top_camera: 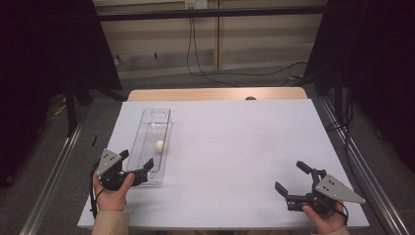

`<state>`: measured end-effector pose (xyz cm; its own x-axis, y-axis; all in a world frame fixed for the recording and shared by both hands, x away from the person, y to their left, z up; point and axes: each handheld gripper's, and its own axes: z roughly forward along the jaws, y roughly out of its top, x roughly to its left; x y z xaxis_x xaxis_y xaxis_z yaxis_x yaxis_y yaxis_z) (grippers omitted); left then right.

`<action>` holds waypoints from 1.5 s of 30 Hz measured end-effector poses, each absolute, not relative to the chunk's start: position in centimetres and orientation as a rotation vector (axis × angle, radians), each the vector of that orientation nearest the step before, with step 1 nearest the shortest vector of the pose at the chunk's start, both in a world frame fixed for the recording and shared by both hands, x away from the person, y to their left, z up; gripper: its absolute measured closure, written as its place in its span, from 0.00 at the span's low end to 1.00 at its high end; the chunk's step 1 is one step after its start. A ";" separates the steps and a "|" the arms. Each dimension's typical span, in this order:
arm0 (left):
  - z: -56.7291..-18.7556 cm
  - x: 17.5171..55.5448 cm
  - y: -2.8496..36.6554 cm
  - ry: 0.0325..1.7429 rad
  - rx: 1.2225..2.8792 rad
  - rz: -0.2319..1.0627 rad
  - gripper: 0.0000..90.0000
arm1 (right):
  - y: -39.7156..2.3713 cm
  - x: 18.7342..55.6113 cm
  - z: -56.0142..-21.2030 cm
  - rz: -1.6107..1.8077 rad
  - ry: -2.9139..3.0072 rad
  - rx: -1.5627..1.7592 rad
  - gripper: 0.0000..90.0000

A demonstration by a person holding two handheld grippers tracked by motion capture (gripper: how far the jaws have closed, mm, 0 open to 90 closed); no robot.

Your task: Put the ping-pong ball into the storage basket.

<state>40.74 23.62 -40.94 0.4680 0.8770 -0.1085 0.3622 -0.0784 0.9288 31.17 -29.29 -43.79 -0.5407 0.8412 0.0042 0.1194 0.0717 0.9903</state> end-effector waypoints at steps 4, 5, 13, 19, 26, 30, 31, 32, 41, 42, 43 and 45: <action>-41.0 40.5 23.8 1.088 1.661 0.616 0.03 | -29.3 31.2 -43.8 1.523 1.747 0.956 0.02; -41.0 40.4 23.9 1.087 1.645 0.616 0.03 | -29.3 31.2 -43.8 1.525 1.745 0.955 0.02; -41.2 39.9 24.3 1.069 1.638 0.616 0.03 | -29.3 31.2 -43.8 1.523 1.744 0.956 0.02; -41.3 39.6 24.4 1.065 1.626 0.626 0.03 | -29.3 31.2 -43.8 1.523 1.744 0.953 0.02; -41.4 39.2 24.7 1.055 1.620 0.634 0.03 | -29.3 31.2 -43.8 1.525 1.744 0.953 0.02; -41.6 39.0 24.7 1.052 1.607 0.625 0.03 | -29.3 31.2 -43.8 1.525 1.745 0.953 0.02; -41.6 39.0 24.8 1.048 1.624 0.631 0.03 | -29.3 31.2 -43.8 1.523 1.745 0.953 0.02; -41.7 38.9 24.7 1.053 1.610 0.629 0.03 | -29.3 31.2 -43.8 1.523 1.746 0.954 0.02; -41.7 38.7 24.7 1.041 1.609 0.640 0.03 | -29.3 31.2 -43.8 1.528 1.741 0.957 0.02; -41.8 38.7 24.6 1.035 1.595 0.629 0.03 | -29.4 31.2 -43.8 1.525 1.745 0.953 0.02; -41.7 38.7 24.6 1.039 1.596 0.634 0.03 | -29.4 31.2 -43.8 1.526 1.749 0.951 0.02; -41.7 38.7 24.7 1.037 1.592 0.632 0.03 | -29.3 31.2 -43.8 1.522 1.747 0.953 0.02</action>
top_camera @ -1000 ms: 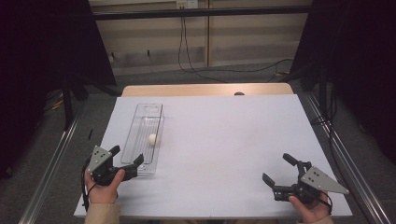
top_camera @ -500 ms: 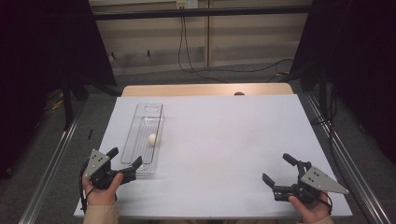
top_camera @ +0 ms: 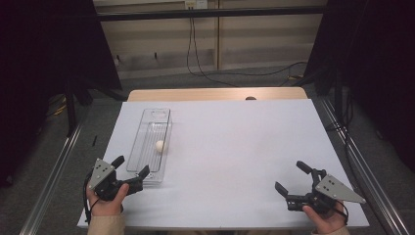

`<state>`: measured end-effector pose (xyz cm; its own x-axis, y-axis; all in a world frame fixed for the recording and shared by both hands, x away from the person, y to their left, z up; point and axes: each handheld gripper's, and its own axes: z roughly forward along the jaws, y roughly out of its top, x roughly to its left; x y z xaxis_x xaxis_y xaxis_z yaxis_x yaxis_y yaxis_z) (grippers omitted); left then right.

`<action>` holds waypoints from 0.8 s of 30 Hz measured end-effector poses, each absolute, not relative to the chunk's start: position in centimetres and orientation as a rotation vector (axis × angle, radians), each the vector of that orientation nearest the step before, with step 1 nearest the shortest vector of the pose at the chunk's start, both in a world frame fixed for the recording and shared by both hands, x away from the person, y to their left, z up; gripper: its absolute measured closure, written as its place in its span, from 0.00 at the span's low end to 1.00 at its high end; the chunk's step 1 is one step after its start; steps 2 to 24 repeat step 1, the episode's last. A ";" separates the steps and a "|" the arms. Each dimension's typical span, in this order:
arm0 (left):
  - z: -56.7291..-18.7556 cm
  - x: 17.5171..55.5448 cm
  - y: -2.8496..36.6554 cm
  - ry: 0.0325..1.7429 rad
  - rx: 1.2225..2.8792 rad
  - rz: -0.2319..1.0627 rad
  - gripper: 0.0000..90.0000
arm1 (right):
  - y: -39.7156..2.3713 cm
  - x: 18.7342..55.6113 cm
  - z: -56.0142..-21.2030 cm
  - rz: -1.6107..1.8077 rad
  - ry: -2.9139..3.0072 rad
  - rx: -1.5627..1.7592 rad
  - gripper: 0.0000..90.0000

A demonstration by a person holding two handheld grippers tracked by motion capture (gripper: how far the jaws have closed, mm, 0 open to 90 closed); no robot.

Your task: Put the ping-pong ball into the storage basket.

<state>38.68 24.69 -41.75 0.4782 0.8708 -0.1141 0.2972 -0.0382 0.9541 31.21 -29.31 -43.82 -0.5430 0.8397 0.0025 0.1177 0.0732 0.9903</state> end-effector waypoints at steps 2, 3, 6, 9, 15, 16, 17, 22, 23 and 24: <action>-41.7 38.7 24.7 1.034 1.592 0.633 0.03 | -29.3 31.3 -43.8 1.526 1.743 0.952 0.02; -41.7 38.7 24.7 1.034 1.592 0.633 0.03 | -29.3 31.3 -43.8 1.526 1.743 0.952 0.02; -41.7 38.7 24.7 1.034 1.592 0.633 0.03 | -29.3 31.3 -43.8 1.526 1.743 0.952 0.02; -41.7 38.7 24.7 1.034 1.592 0.633 0.03 | -29.3 31.3 -43.8 1.526 1.743 0.952 0.02; -41.7 38.7 24.7 1.034 1.592 0.633 0.03 | -29.3 31.3 -43.8 1.526 1.743 0.952 0.02; -41.7 38.7 24.7 1.034 1.592 0.633 0.03 | -29.3 31.3 -43.8 1.526 1.743 0.952 0.02; -41.7 38.7 24.7 1.034 1.592 0.633 0.03 | -29.3 31.3 -43.8 1.526 1.743 0.952 0.02; -41.7 38.7 24.7 1.034 1.592 0.633 0.03 | -29.3 31.3 -43.8 1.526 1.743 0.952 0.02; -41.7 38.7 24.7 1.034 1.592 0.633 0.03 | -29.3 31.3 -43.8 1.526 1.743 0.952 0.02; -41.7 38.7 24.7 1.034 1.592 0.633 0.03 | -29.3 31.3 -43.8 1.526 1.743 0.952 0.02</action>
